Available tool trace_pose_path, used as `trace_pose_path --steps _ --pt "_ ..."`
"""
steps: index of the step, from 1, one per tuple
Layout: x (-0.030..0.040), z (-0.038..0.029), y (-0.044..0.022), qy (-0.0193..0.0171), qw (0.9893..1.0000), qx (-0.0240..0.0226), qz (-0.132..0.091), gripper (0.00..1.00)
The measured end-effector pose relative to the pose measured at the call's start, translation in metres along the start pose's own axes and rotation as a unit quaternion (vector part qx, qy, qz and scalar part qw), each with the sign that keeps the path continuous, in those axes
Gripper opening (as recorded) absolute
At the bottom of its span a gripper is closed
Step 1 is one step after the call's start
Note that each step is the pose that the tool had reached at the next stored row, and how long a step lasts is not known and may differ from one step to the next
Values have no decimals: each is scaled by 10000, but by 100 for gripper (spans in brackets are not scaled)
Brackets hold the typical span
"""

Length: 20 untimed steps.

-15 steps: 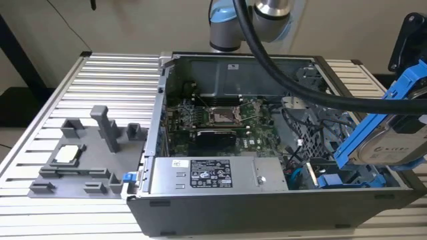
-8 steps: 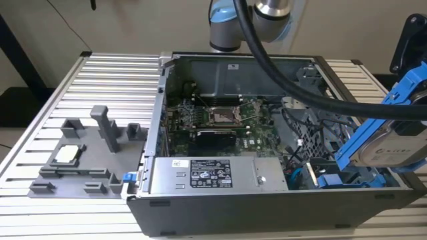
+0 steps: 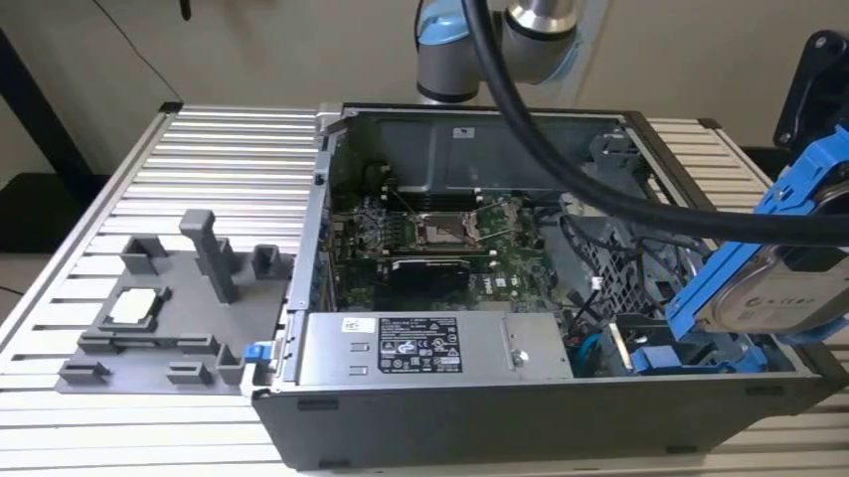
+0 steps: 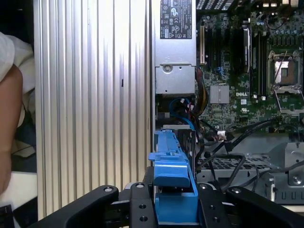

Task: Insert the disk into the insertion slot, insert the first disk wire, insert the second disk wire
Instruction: 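Insert the disk into the insertion slot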

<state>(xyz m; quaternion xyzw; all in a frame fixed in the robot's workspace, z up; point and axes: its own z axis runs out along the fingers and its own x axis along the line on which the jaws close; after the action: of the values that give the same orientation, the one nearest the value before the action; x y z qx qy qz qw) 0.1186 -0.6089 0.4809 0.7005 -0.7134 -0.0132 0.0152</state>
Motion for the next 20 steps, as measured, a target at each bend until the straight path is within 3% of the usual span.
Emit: trace_pose_path --steps 20 --pt "0 49 -2 13 10000 0 0 33"
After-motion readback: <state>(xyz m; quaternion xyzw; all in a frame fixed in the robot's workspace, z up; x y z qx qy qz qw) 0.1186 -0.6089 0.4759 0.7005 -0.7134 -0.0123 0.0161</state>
